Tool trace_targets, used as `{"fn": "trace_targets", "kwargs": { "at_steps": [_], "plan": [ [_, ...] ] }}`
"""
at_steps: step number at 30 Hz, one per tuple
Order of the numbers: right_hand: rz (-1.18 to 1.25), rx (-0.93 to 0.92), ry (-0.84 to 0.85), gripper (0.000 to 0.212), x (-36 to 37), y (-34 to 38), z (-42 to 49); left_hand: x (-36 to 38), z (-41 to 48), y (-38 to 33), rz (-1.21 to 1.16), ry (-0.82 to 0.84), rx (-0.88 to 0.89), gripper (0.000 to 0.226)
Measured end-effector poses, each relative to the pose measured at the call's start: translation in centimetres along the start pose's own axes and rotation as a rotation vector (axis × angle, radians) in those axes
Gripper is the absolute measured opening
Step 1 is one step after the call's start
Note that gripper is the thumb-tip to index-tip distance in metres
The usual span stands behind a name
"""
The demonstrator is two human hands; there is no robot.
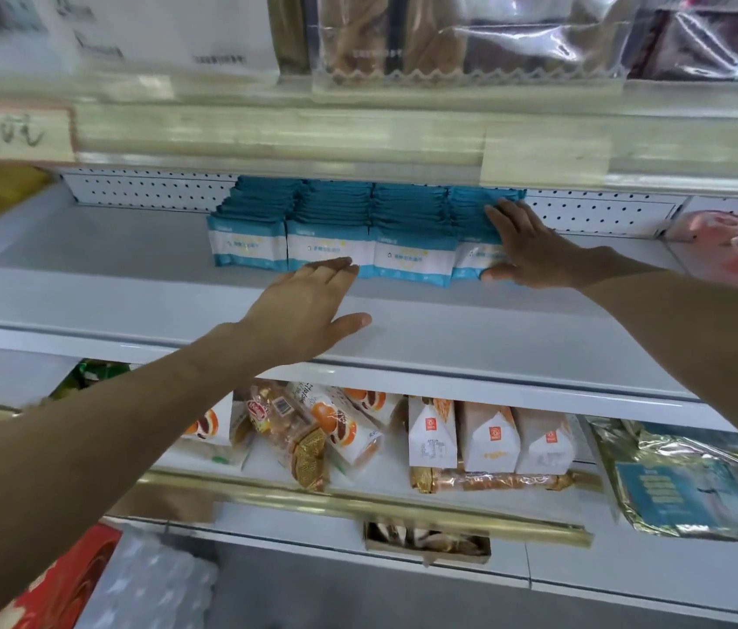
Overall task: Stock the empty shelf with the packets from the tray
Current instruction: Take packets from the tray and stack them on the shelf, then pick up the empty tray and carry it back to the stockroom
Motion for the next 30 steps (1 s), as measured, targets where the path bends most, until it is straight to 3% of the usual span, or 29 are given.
{"fn": "trace_targets", "kwargs": {
  "at_steps": [11,20,24,30],
  "plan": [
    [-0.017,0.040,-0.064,0.110,-1.3,0.8,-1.0,2.1,0.0,-0.8,0.029,0.196,0.026,0.080],
    [-0.064,-0.055,-0.174,0.104,-2.1,2.2,-1.8,2.1,-0.8,-2.1,-0.012,0.170,0.037,0.075],
    [-0.116,-0.166,-0.246,0.093,-1.9,6.4,-1.9,2.7,-2.3,0.0,-0.028,0.167,-0.014,0.072],
    [-0.115,-0.346,-0.214,0.073,0.2,16.9,-0.3,3.1,-7.7,6.8,-0.025,0.137,-0.181,0.068]
  ]
}}
Point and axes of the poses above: each hand's wrist, its own z-axis towards the middle knuckle, its own x-axis out of the palm, y = z × x, the point moved 7 cm from there along z, towards the middle knuckle, and after that the axes turned 10 degrees about z, right-handed, at the moved point
